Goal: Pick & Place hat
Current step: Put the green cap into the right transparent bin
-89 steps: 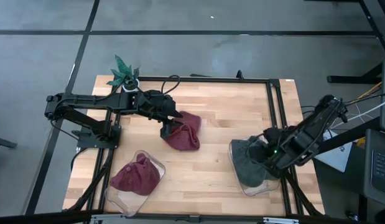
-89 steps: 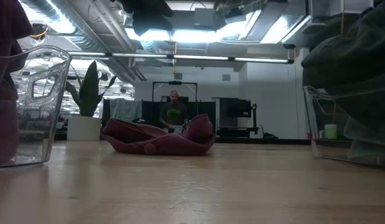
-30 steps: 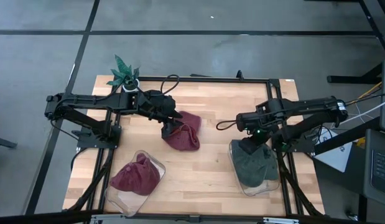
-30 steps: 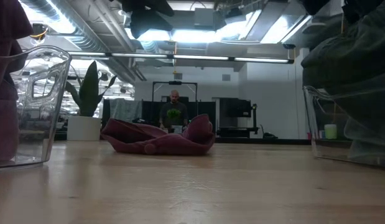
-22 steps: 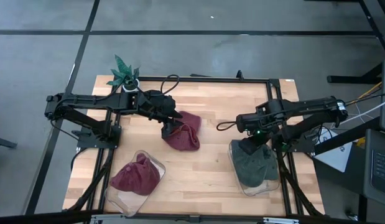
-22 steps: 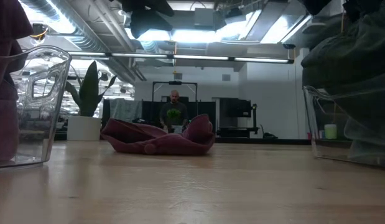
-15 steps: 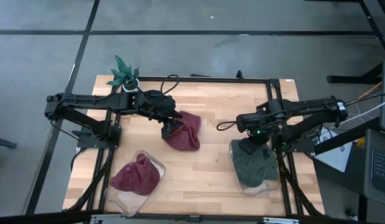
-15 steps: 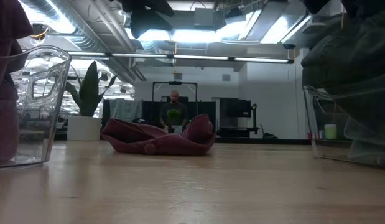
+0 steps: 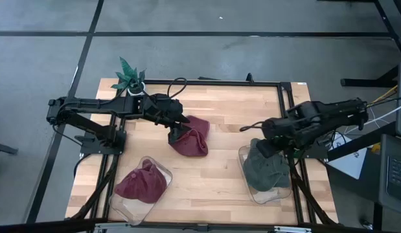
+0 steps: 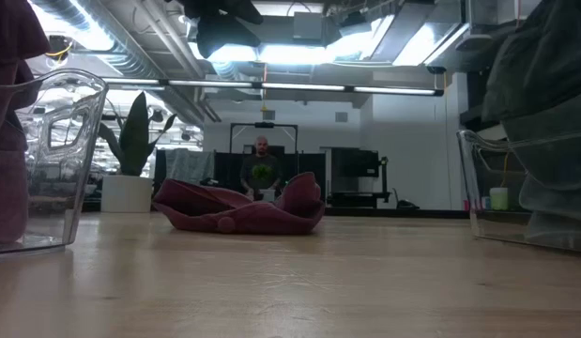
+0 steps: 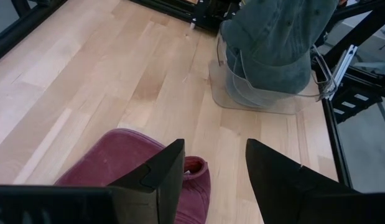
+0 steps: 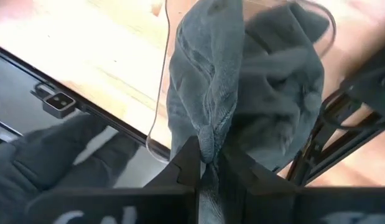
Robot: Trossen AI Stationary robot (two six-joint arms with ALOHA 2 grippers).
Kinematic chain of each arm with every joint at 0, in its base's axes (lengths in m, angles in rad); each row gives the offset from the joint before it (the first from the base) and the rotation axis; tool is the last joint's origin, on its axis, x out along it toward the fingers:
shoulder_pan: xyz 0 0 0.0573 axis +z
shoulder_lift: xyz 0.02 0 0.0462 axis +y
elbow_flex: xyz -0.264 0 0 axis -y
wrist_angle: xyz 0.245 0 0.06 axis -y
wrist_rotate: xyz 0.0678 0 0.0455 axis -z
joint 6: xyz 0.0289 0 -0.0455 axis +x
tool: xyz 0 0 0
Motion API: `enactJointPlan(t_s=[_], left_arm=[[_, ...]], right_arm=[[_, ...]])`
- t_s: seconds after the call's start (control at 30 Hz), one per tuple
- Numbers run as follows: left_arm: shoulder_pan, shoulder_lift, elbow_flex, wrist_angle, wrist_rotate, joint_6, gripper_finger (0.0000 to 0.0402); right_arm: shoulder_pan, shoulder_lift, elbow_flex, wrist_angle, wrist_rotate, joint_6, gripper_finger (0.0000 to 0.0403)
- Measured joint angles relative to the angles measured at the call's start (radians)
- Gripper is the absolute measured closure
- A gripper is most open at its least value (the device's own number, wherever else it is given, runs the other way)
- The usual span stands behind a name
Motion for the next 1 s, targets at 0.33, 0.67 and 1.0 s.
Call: enactJointPlan(t_s=[0.33,0.67,1.0], left_arm=[[0.0,0.0,0.0,0.0,0.0,0.031,0.0235],[0.0,0.0,0.0,0.0,0.0,0.068,0.0235],[0.0,0.0,0.0,-0.001,0.0,0.113,0.0235]], right_arm=[[0.168,-0.036,0.0,0.061,0.035,0.303,0.037],[0.236,-0.036,0.0,0.161,0.084,0.474,0.037],[0.243,-0.061,0.001,0.199,0.168,0.535,0.0369]])
